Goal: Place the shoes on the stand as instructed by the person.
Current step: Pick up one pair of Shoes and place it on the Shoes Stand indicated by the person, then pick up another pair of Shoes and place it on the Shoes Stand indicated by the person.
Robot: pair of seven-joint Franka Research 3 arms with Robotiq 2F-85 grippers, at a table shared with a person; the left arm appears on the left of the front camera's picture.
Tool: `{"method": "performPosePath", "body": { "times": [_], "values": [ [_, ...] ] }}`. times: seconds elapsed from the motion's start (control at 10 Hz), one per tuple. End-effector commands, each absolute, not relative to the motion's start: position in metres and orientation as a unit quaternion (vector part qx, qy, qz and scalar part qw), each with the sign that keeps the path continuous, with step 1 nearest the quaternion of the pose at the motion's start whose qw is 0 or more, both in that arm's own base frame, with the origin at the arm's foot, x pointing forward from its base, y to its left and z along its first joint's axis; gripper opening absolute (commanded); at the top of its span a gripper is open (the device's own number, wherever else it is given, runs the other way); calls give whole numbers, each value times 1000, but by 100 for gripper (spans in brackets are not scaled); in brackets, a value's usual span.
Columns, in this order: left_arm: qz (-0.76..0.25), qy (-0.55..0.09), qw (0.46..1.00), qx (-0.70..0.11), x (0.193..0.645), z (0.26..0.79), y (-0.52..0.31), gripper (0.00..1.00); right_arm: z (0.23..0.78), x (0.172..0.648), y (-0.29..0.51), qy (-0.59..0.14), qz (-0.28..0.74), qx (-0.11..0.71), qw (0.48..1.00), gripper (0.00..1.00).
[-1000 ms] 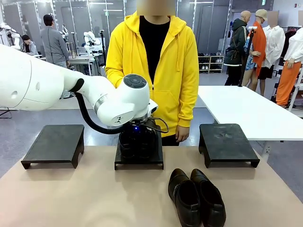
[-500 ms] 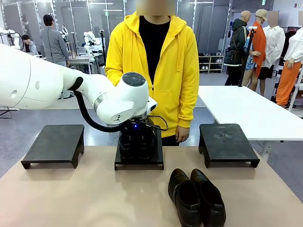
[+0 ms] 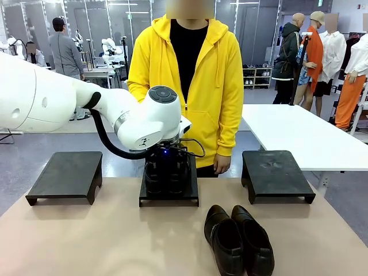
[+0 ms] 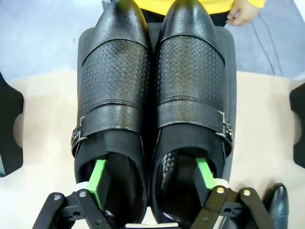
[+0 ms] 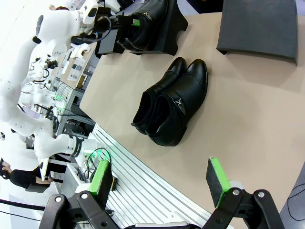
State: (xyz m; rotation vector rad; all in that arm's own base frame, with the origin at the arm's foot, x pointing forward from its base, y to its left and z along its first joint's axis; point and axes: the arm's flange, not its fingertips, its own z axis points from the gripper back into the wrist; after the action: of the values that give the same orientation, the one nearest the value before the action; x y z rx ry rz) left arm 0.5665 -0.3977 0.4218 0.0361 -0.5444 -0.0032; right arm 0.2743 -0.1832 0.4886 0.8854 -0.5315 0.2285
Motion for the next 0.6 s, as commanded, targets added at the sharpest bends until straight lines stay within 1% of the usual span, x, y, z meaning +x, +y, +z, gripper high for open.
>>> {"method": "performPosePath", "body": {
  "times": [0.0,0.5],
  "values": [
    [-1,-267,964,20,567,419,-396,82,489,274,-183,-261,114,427,858,100],
    [-1,-267,964,20,567,419,-396,82,489,274,-183,-261,114,427,858,100]
  ]
}}
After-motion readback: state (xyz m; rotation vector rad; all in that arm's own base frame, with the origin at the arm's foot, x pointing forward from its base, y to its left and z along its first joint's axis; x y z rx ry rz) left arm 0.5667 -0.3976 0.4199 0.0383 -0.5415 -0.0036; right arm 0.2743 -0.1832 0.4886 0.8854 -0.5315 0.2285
